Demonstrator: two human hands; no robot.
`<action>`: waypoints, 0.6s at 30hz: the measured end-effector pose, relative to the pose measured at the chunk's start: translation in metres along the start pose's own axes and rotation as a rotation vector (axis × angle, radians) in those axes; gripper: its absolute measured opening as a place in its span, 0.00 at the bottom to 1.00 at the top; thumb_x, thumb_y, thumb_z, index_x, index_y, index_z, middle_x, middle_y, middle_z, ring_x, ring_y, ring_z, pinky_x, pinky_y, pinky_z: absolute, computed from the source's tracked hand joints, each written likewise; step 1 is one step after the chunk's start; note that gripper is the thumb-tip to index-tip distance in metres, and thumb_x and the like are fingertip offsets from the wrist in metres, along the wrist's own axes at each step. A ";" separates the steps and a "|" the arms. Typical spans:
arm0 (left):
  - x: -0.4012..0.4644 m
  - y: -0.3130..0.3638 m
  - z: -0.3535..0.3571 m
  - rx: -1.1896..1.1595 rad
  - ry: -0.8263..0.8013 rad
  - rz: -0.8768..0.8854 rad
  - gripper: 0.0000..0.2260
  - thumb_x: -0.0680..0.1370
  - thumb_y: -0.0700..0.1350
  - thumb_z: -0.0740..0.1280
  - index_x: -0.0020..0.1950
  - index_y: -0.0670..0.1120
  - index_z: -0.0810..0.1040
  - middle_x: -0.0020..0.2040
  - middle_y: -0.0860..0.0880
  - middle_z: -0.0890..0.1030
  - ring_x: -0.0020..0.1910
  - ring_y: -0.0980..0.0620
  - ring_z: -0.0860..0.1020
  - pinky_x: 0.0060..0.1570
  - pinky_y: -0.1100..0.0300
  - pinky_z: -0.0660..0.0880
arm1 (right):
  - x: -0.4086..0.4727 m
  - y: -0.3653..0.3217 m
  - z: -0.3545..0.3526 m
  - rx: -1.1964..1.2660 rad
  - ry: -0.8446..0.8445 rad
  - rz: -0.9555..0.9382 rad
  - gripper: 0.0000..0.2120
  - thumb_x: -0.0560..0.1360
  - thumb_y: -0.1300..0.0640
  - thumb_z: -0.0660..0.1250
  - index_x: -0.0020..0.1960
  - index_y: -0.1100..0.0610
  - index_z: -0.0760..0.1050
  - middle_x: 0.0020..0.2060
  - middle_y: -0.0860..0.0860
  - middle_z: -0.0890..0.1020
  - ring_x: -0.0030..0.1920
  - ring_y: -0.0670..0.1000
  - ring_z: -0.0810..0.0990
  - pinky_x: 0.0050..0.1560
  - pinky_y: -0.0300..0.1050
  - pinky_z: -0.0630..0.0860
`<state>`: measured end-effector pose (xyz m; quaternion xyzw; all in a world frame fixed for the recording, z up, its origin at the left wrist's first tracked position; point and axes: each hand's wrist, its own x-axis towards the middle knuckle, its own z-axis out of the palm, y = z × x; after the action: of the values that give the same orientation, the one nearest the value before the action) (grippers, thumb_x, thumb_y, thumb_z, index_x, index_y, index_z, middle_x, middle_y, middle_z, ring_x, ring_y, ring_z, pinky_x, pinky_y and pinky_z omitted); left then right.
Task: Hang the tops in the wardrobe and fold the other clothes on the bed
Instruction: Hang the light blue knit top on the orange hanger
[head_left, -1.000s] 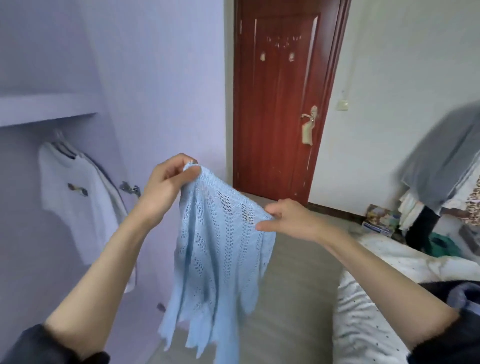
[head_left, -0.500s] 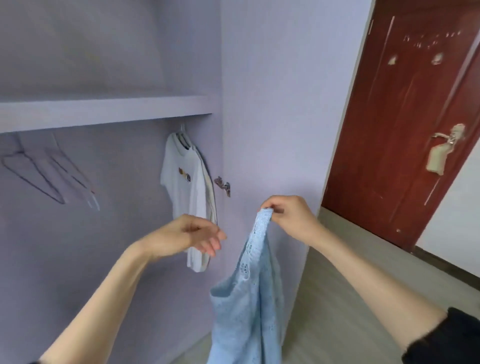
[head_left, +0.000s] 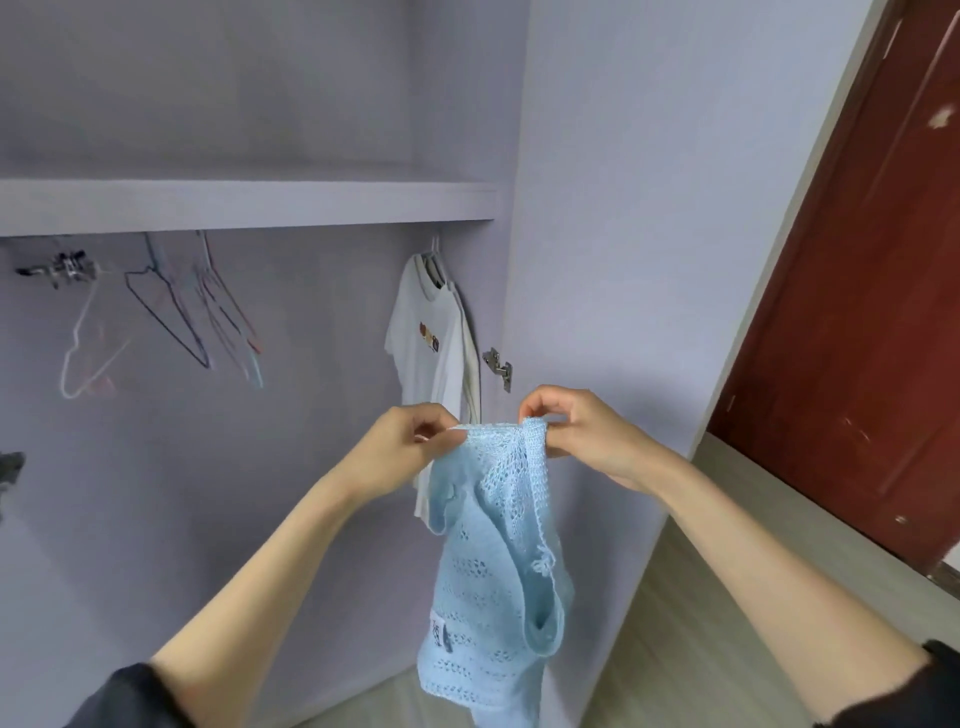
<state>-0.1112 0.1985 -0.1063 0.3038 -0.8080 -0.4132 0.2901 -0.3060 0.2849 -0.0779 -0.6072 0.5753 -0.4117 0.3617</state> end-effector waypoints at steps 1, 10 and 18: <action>0.001 0.001 -0.005 0.018 0.017 0.011 0.07 0.79 0.42 0.64 0.43 0.40 0.77 0.38 0.49 0.77 0.38 0.55 0.73 0.42 0.65 0.69 | 0.001 0.005 0.001 -0.049 -0.039 0.045 0.13 0.76 0.73 0.59 0.41 0.56 0.71 0.39 0.52 0.75 0.36 0.46 0.75 0.37 0.32 0.75; -0.003 0.011 -0.026 0.164 0.127 0.056 0.07 0.80 0.41 0.61 0.45 0.41 0.75 0.35 0.48 0.73 0.35 0.54 0.69 0.38 0.63 0.67 | 0.017 0.017 0.032 0.110 -0.143 0.062 0.09 0.74 0.68 0.60 0.40 0.56 0.74 0.37 0.57 0.72 0.41 0.53 0.68 0.46 0.47 0.66; -0.018 0.009 -0.049 0.299 0.131 0.055 0.07 0.81 0.41 0.59 0.45 0.41 0.74 0.35 0.48 0.72 0.33 0.54 0.66 0.36 0.64 0.65 | 0.046 0.037 0.060 -0.473 0.140 -0.131 0.14 0.74 0.56 0.70 0.40 0.50 0.63 0.31 0.45 0.68 0.30 0.44 0.65 0.30 0.35 0.63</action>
<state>-0.0666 0.1917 -0.0790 0.3474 -0.8479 -0.2595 0.3049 -0.2662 0.2346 -0.1316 -0.6809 0.6387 -0.3292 0.1414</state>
